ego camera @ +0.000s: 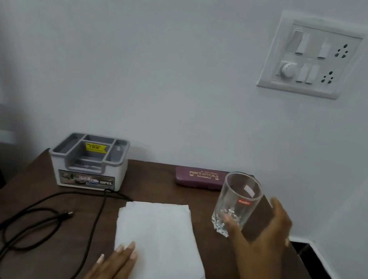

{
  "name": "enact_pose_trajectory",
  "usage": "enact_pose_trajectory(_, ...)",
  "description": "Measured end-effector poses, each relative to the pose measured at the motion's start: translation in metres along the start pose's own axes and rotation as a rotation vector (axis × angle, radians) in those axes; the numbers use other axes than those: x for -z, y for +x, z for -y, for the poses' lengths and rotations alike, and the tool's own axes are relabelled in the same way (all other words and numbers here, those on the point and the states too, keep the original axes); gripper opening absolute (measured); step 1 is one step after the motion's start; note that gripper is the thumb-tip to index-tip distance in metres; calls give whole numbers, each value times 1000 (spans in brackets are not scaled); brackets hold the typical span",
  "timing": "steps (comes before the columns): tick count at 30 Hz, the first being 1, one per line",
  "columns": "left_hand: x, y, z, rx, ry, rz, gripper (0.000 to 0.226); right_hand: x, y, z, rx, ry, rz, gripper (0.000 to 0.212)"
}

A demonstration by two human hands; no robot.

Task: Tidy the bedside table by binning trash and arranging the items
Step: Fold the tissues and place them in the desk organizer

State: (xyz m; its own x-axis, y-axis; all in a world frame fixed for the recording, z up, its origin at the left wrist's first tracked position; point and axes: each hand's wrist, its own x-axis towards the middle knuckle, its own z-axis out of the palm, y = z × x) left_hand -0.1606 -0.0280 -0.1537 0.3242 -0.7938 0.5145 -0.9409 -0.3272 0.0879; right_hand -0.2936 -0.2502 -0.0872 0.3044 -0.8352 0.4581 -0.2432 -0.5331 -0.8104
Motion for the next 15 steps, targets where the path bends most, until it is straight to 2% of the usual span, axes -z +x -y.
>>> enact_pose_trajectory(2, 5, 2, 9, -4, -41, 27, 44, -5, -29, 5, 234, -16, -6, 68)
enact_pose_trajectory(4, 6, 4, 16, 6, -116, 60, 53, -17, -53, 0, 438, -160, 195, 48)
enact_pose_trajectory(6, 7, 9, 18, 68, -189, 96, 53, -30, -69, -13, 551, -383, 384, 46)
enact_pose_trajectory(8, 6, 12, 16, 122, -231, 153, 54, -39, -78, -23, 556, -518, 457, 50)
enact_pose_trajectory(12, 6, 13, 12, 196, -167, 269, 54, -45, -91, -28, 575, -562, 377, 53)
enact_pose_trajectory(14, 9, 21, 13, 240, -125, 327, 66, -46, -95, -26, 574, -557, 348, 53)
enact_pose_trajectory(15, 9, 25, 13, 245, -96, 330, 81, -46, -97, -24, 570, -557, 338, 52)
